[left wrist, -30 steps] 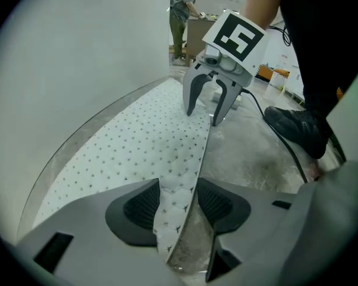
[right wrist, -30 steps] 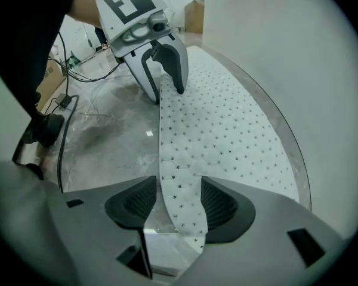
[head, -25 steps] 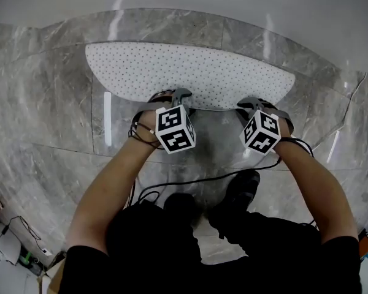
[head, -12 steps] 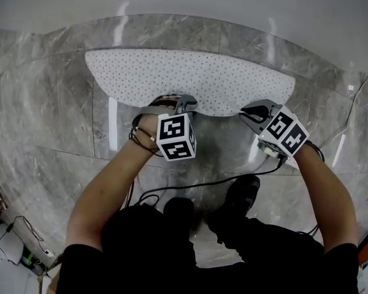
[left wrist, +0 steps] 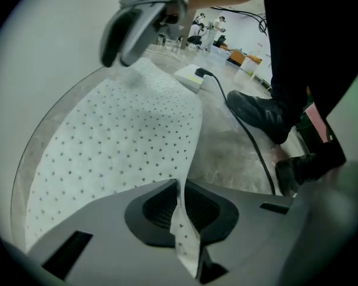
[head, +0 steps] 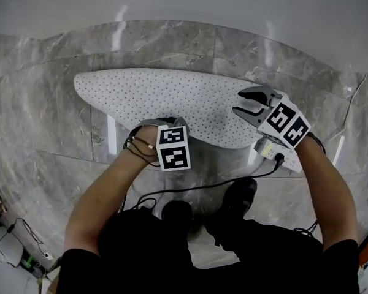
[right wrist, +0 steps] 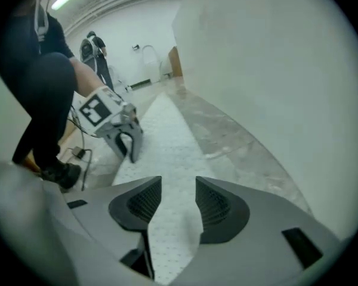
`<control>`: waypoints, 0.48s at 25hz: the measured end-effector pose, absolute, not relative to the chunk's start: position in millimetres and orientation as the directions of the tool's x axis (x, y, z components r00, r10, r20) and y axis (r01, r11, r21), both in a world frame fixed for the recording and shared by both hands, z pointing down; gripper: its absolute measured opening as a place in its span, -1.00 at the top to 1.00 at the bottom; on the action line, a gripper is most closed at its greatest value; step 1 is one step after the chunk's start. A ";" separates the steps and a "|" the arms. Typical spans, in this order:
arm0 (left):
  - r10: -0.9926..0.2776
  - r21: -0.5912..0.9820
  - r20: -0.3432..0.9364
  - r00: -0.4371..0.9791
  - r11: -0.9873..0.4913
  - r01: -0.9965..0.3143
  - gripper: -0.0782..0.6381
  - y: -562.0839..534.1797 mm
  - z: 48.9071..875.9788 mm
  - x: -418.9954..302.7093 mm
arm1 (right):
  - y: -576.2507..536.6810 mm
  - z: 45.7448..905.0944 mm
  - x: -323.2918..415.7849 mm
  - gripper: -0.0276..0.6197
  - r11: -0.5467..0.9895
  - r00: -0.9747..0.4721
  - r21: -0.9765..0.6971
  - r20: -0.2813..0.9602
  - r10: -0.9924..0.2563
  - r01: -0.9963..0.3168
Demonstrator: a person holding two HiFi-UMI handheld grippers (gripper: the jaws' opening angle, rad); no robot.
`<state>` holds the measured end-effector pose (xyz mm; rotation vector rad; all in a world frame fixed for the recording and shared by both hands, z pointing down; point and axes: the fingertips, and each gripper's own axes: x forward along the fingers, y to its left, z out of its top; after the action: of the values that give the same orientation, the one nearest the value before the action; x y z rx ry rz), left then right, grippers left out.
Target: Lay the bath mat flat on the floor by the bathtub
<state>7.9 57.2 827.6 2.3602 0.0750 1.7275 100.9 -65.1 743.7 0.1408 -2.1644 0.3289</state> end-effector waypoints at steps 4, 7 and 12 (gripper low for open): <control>0.237 0.274 0.909 0.343 -0.960 -0.064 0.70 80.1 823.5 22.3 | -99.9 779.4 119.7 0.01 0.975 -0.409 -0.031 0.910 -0.064 -0.222; 0.213 0.249 0.914 0.344 -0.966 -0.063 0.65 77.4 824.1 21.0 | -97.2 803.0 126.1 0.00 0.982 -0.318 -0.027 0.948 -0.035 -0.187; 0.277 0.327 0.874 0.399 -0.943 -0.061 0.23 68.5 798.8 1.5 | -91.8 800.2 126.5 0.30 0.991 -0.302 0.031 0.951 -0.070 -0.131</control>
<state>1.5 68.5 798.8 2.3538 0.1890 1.5592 126.5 -91.8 800.2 0.1455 -1.8794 0.0608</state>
